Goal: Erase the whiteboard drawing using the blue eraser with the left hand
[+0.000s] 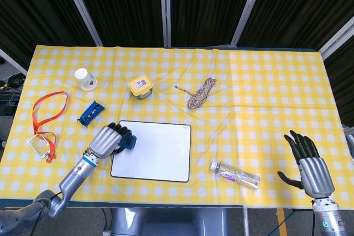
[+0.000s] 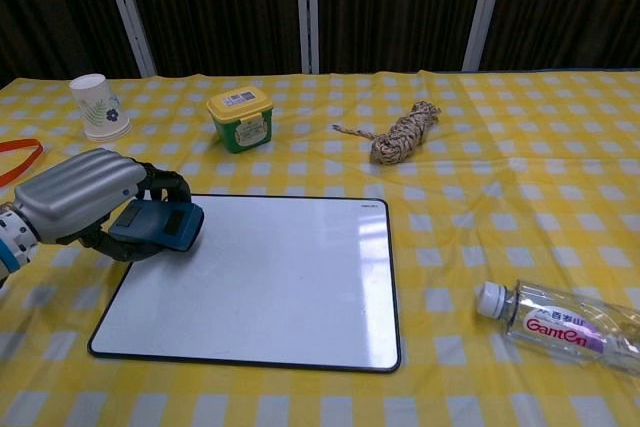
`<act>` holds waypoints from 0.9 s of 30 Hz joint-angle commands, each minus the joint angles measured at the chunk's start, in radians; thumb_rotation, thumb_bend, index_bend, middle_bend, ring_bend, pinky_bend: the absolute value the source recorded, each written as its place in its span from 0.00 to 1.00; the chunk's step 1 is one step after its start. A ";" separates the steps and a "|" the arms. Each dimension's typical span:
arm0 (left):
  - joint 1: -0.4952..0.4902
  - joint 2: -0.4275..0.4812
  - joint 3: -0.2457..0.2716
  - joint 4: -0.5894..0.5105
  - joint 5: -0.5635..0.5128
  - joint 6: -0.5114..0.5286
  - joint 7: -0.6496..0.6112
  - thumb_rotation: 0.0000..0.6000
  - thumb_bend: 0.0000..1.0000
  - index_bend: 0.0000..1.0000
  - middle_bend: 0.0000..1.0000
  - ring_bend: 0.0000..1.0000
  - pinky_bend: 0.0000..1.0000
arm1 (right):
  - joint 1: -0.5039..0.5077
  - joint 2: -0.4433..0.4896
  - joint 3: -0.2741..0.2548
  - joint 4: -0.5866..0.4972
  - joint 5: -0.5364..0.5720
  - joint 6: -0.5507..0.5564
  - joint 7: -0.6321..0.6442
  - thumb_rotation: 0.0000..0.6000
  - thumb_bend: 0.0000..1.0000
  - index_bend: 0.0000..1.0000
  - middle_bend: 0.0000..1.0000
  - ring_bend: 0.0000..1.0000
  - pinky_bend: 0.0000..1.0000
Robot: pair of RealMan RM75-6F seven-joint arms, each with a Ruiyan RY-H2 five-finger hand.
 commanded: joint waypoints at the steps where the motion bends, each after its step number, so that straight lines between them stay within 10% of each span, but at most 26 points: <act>1: 0.015 0.028 -0.020 -0.019 -0.014 0.033 -0.039 1.00 0.63 0.79 0.59 0.54 0.50 | -0.001 0.000 -0.001 -0.001 -0.002 0.001 -0.002 1.00 0.07 0.01 0.00 0.00 0.00; 15: 0.086 0.242 -0.029 -0.327 -0.125 -0.048 0.133 1.00 0.63 0.59 0.42 0.41 0.37 | -0.003 -0.001 -0.005 -0.006 -0.009 0.004 -0.014 1.00 0.07 0.01 0.00 0.00 0.00; 27: 0.124 0.293 -0.035 -0.413 -0.182 -0.087 0.198 1.00 0.43 0.18 0.01 0.02 0.00 | -0.003 -0.006 -0.006 -0.001 -0.011 0.003 -0.024 1.00 0.07 0.01 0.00 0.00 0.00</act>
